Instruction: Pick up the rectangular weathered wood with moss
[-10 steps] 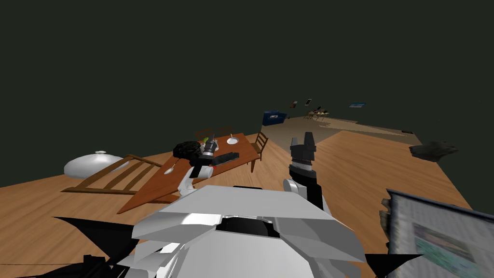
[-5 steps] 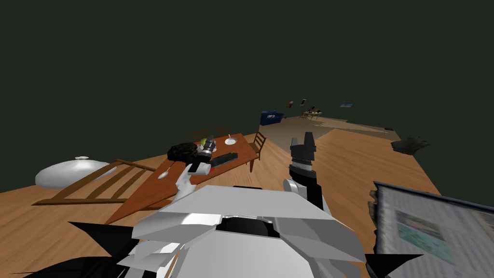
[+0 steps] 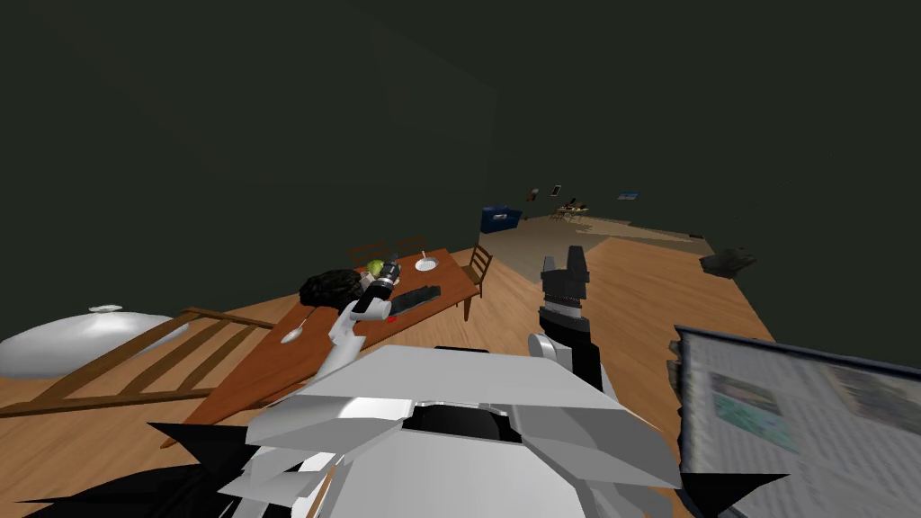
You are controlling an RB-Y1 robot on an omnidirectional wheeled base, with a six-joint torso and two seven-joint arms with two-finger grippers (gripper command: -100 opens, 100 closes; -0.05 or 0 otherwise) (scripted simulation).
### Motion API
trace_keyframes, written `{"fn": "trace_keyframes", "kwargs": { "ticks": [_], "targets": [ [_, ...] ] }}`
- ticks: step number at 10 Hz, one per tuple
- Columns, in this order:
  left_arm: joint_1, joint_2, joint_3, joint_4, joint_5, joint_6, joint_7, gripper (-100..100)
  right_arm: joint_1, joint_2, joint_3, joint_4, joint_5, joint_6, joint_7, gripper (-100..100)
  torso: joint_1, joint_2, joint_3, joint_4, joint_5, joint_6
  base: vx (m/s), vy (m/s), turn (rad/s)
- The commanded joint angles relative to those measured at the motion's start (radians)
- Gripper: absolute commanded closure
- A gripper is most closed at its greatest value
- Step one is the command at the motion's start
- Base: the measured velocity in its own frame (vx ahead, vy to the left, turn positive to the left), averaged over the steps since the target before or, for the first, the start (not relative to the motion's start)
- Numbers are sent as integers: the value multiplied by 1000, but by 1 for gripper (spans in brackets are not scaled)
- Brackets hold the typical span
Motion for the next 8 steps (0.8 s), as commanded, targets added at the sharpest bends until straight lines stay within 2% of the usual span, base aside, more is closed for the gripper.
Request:
{"fn": "trace_keyframes", "kwargs": {
  "ticks": [1,2,3,4,6,7,8],
  "targets": [
    [-1,2,3,1,2,37,0,-100,0,0,0,0,0,0,0,0,0,0,0,0,0,0,2,7,-1],
    [-32,30,22,46,18,73,8,-100,0,0,0,0,0,0,0,0,0,0,0,0,0,0,2,5,-168],
    [-32,30,22,46,18,112,8,-100,0,0,0,0,0,0,0,0,0,0,0,0,0,1,3,13,-87],
    [-63,57,41,93,34,140,17,-100,0,0,0,0,0,0,0,0,0,0,0,0,0,0,5,12,-167],
    [-63,57,41,93,34,189,17,-100,0,0,0,0,0,0,0,0,0,0,0,0,0,0,2,12,-34],
    [-63,57,41,93,34,194,17,-100,0,0,0,0,0,0,0,0,0,0,0,0,0,0,0,0,0],
    [-94,84,61,142,50,234,26,-100,0,0,0,0,0,0,0,0,-1,0,0,0,0,0,2,3,-167]
  ]
}}
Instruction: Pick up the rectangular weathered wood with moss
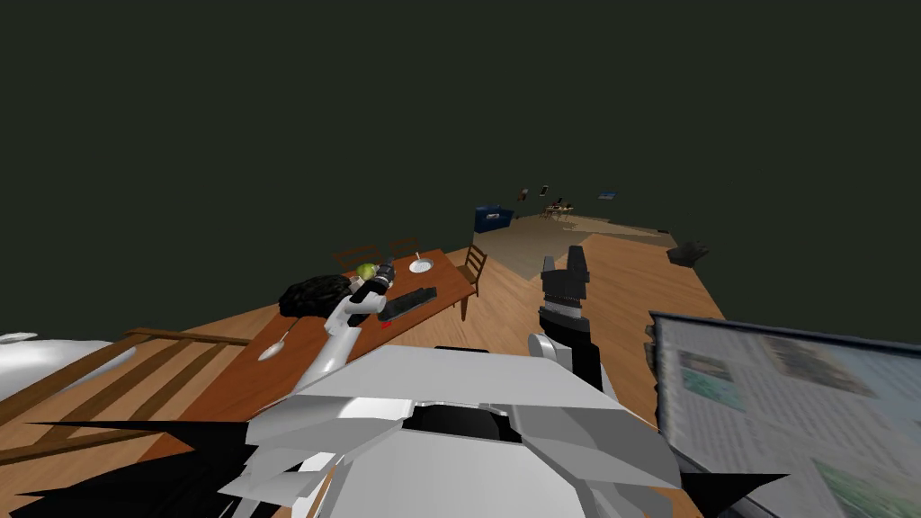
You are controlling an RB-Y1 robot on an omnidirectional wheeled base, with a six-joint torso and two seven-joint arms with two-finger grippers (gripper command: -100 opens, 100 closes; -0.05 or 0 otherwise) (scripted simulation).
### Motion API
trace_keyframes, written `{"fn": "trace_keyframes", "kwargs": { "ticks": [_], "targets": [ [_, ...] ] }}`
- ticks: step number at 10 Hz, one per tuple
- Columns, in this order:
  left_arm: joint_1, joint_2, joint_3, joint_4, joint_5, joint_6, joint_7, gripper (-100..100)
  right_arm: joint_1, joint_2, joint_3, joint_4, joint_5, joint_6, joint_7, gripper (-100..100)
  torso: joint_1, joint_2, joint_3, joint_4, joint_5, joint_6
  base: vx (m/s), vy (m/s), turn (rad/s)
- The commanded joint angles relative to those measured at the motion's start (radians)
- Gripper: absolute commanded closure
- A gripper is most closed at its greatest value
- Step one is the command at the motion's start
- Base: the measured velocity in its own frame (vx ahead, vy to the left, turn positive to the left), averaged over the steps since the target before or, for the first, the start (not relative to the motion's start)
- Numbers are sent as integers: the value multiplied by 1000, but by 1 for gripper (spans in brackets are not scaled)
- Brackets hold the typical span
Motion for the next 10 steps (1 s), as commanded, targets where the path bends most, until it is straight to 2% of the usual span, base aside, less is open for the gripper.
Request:
{"fn": "trace_keyframes", "kwargs": {
  "ticks": [1,2,3,5,6,8,9,10],
  "targets": [
    [-22,12,8,33,6,50,5,-100,0,0,0,0,0,0,0,0,0,0,0,0,0,0,3,13,-98],
    [-22,12,8,33,6,62,5,-100,0,0,0,0,0,0,0,0,1,0,0,0,0,-1,1,9,1],
    [-52,38,27,84,23,97,15,-100,0,0,0,0,0,0,0,0,0,0,0,0,0,-1,3,9,-176],
    [-52,38,27,84,23,145,15,-100,0,0,0,0,0,0,0,0,1,0,0,0,0,-1,2,12,-46],
    [-81,63,46,132,39,178,25,-100,0,0,0,0,0,0,0,0,0,0,0,0,0,-1,2,8,-164],
    [-81,63,46,136,39,228,25,-100,0,0,0,0,0,0,0,0,1,0,0,0,0,-1,1,11,-47],
    [-109,87,64,183,55,265,36,-100,0,0,0,0,0,0,0,0,0,0,0,0,0,-1,3,8,-167],
    [-109,87,64,189,55,296,36,-100,0,0,0,0,0,0,0,0,0,0,0,0,0,0,2,16,-105]
  ]
}}
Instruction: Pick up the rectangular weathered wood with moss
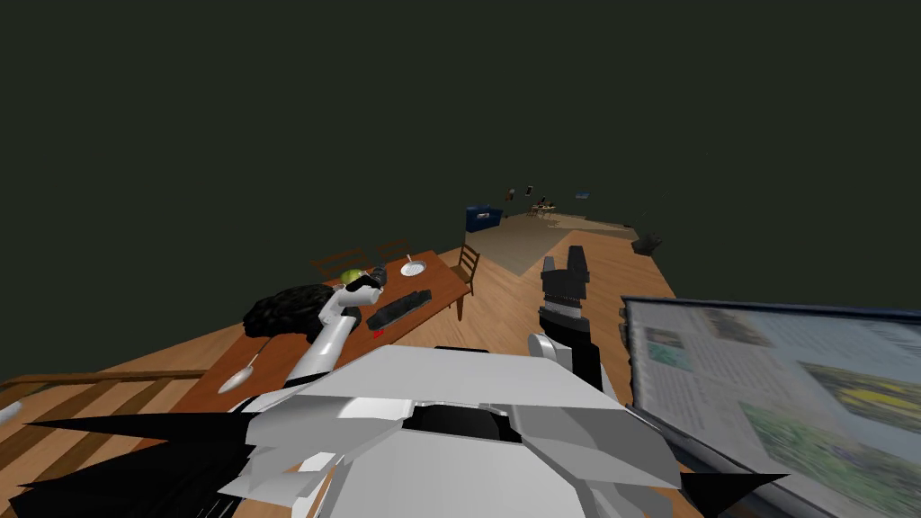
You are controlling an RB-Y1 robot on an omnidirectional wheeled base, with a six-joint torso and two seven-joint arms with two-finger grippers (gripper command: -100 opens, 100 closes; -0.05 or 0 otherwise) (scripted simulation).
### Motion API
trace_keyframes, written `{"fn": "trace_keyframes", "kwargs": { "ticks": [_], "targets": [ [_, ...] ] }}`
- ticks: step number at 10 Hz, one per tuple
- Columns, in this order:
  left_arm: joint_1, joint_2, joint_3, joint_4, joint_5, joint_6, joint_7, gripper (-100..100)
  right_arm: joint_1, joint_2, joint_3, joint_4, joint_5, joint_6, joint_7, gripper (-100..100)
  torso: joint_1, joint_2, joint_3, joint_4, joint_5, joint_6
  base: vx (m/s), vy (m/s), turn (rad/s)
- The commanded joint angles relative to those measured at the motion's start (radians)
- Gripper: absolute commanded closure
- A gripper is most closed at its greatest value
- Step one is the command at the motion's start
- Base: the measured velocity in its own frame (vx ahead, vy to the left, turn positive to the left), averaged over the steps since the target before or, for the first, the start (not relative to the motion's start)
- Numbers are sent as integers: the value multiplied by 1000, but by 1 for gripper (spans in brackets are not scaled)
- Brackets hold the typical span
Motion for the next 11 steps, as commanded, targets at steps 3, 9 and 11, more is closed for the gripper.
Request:
{"fn": "trace_keyframes", "kwargs": {
  "ticks": [3,9,11],
  "targets": [
    [-35,22,20,68,14,103,13,-100,0,0,0,0,0,0,0,0,0,0,0,0,0,1,2,11,-92],
    [-87,61,55,174,45,261,37,-100,0,0,0,0,0,0,0,0,0,0,0,0,0,0,1,12,-85],
    [-112,79,72,225,59,314,49,-100,0,0,0,0,0,0,0,0,0,0,0,0,0,-1,2,8,-79]
  ]
}}
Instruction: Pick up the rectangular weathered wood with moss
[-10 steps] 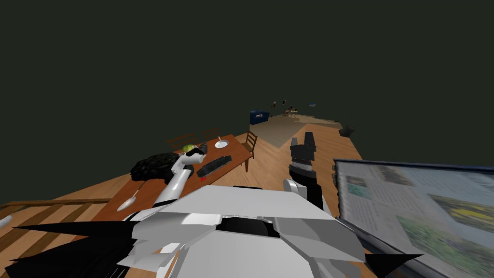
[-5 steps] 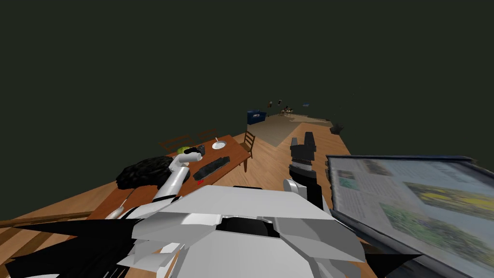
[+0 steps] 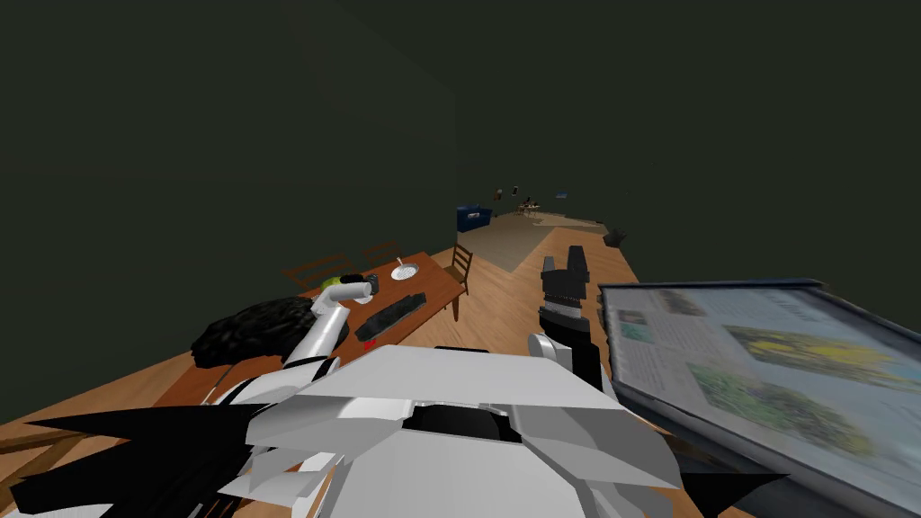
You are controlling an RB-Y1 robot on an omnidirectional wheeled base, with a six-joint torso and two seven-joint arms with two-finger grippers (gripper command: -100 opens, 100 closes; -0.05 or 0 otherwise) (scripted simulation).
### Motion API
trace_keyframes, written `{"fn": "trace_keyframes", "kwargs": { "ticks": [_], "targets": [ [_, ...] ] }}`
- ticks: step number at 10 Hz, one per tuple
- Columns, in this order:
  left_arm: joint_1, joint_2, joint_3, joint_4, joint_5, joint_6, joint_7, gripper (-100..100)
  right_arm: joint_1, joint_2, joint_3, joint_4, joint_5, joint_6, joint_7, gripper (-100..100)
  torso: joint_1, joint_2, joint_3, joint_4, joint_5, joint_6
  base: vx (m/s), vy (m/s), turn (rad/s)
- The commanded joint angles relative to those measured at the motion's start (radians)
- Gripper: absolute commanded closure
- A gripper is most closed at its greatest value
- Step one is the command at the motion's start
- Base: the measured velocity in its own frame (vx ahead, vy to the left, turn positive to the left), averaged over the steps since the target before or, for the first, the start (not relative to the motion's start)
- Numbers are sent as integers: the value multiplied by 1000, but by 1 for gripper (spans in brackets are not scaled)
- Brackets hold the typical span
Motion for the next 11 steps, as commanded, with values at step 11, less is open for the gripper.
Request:
{"fn": "trace_keyframes", "kwargs": {
  "ticks": [11],
  "targets": [
    [-102,64,67,216,50,328,61,-100,0,0,0,0,0,0,0,0,0,0,0,0,0,-1,1,13,-82]
  ]
}}
